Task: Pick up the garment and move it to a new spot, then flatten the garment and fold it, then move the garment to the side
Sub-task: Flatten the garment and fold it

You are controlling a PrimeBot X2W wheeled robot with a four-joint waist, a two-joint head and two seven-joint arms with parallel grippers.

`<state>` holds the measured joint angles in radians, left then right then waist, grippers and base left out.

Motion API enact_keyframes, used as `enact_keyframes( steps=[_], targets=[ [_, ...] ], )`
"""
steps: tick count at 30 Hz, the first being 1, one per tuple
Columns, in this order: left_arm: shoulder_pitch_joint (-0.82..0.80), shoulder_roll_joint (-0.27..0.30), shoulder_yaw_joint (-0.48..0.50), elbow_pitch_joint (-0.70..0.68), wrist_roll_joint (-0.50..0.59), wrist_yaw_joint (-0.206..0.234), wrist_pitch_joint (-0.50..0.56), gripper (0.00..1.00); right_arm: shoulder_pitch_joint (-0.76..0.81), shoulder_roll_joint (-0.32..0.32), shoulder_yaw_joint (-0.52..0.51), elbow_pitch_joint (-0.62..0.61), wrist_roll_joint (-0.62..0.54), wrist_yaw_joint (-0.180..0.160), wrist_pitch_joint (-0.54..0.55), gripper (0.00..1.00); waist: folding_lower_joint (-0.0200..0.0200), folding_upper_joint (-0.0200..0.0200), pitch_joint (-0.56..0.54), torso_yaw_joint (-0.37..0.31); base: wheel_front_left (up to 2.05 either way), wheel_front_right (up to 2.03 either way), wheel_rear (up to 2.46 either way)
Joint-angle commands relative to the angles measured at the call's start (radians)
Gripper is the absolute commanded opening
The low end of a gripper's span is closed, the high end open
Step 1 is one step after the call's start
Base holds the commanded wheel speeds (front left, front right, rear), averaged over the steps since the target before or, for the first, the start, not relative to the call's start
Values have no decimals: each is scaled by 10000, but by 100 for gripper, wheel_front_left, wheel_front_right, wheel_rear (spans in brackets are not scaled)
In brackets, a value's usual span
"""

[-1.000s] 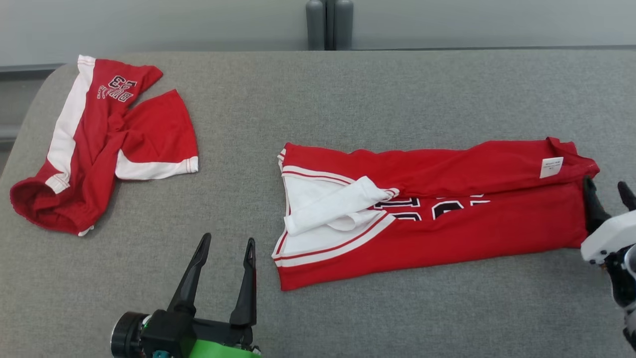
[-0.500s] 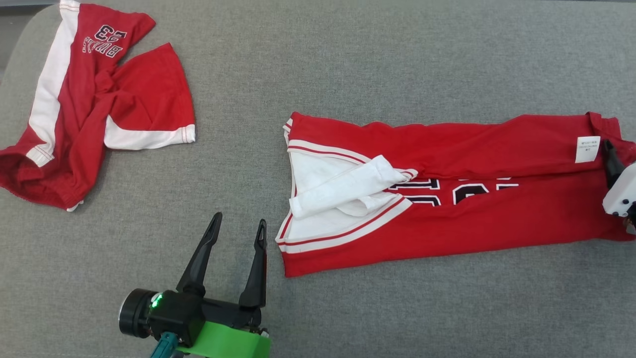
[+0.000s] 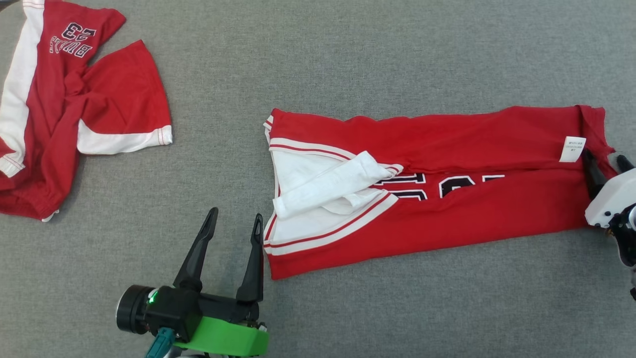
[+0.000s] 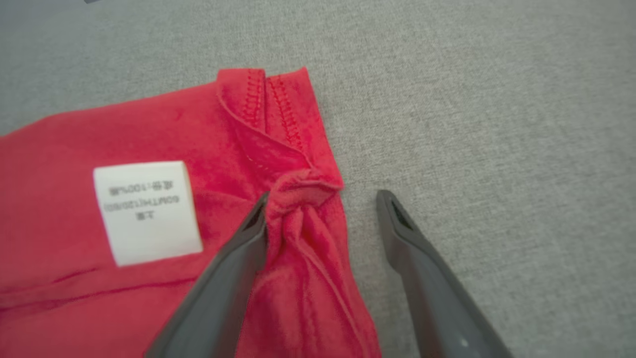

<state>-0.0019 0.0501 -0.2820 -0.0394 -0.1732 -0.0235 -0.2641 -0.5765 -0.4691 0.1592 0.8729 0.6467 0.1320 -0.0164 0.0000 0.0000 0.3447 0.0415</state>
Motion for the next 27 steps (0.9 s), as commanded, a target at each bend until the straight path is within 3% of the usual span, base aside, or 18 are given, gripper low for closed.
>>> enact_keyframes(
  steps=[1, 8, 9, 10, 12, 14, 20, 27],
  targets=[
    [-157, 10, 39, -13, 85, -17, -1, 100, 607, 203, 143, 241, 122, -27, 169, 100, 0, 0, -1, -52, 0, 0, 0],
    [-99, 11, 30, -14, 38, 45, -1, 100, 1094, 400, 195, 29, 446, -26, 197, 100, 0, 0, -147, -41, 0, 0, 0],
    [-83, 11, 28, -20, 18, 47, -1, 100, 1135, 433, 225, -14, 503, -26, 235, 93, 0, 0, -162, -38, 0, 0, 0],
    [-69, 11, 24, -25, 2, 52, -1, 100, 1178, 476, 276, -86, 563, -24, 271, 72, 0, 0, -175, -34, 0, 0, 0],
    [-70, 11, 6, -21, -31, 45, -1, 100, 1214, 467, 303, -168, 596, -24, 272, 43, 0, 0, -199, -15, 0, 0, 0],
    [-96, 11, -26, 15, -24, 5, -1, 100, 1229, 430, 314, -175, 654, -29, 301, 1, 0, 0, -222, 25, 0, 0, 0],
    [-33, 11, 20, 5, -60, 44, -1, 100, 1242, 180, 421, -358, 726, -33, 228, 0, 0, 0, -329, 123, 0, 0, 0],
    [68, 11, 69, -38, 3, 33, -1, 100, 835, -1025, 489, -312, -396, -37, -410, 0, 0, 0, -407, -79, 0, 0, 0]
  ],
)
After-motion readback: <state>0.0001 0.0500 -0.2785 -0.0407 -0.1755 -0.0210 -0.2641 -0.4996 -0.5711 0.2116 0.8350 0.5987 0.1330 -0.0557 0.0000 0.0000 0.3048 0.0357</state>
